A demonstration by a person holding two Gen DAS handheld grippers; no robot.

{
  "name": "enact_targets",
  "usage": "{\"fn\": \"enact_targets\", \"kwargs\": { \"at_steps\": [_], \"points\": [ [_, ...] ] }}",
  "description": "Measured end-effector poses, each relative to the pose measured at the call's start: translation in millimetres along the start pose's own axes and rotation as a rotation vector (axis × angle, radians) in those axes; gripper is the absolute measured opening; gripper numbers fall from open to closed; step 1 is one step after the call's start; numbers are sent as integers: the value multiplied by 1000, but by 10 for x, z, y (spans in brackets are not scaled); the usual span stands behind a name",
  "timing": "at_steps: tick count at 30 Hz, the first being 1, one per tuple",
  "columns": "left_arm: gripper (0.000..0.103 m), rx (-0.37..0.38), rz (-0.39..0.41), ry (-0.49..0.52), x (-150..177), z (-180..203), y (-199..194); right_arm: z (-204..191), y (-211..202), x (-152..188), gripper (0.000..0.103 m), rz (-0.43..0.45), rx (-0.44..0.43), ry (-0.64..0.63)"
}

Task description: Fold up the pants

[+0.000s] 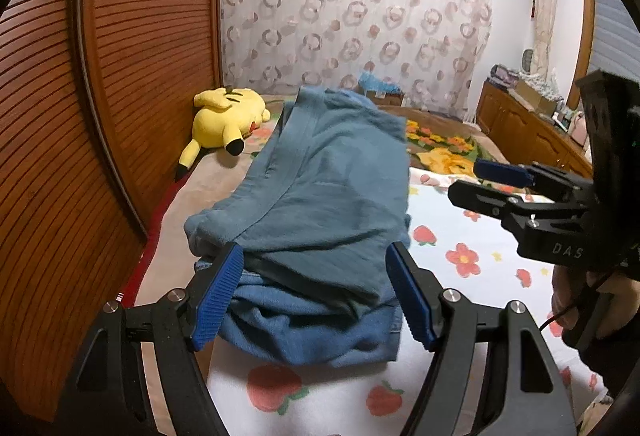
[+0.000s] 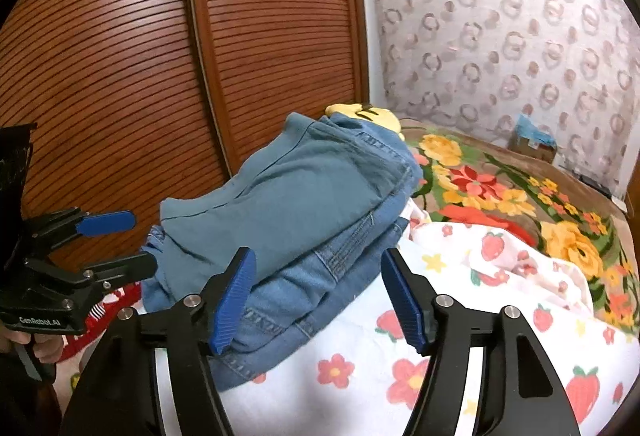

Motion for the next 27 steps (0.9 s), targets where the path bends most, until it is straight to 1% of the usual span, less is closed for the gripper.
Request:
{"fn": "enact_targets", "kwargs": {
  "at_steps": [2, 7, 11, 16, 18, 21, 27],
  "points": [
    [78, 0, 14, 2, 5, 36, -78, -16, -98, 44, 72, 11, 10, 6],
    [80, 6, 50, 14, 15, 134, -261, -100, -355, 156, 75, 36, 24, 8],
    [81, -7, 69, 30, 35, 203, -380, -181, -541, 252, 75, 52, 30, 5],
    [81, 3, 80, 36, 94, 271, -488, -249, -733, 389, 75, 64, 38, 7],
    [81, 19, 92, 29, 123, 299, -538, -276, -816, 448, 75, 70, 40, 5],
    [81, 25, 81, 11, 190, 326, -558, -305, -912, 531, 75, 76, 49, 12],
    [81, 24, 85, 37, 319, 468, -628, -339, -1114, 710, 75, 81, 75, 32]
  ]
}}
Point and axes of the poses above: each gripper's, at about its wrist camera, not at the fingertips, and y roughly the way its jaws point, z to its right, x to its underside, the point moved 6 cm from there along y, roughly the way its jaws point, and after that the axes turned 8 degrees about y, right-handed, at the moved point
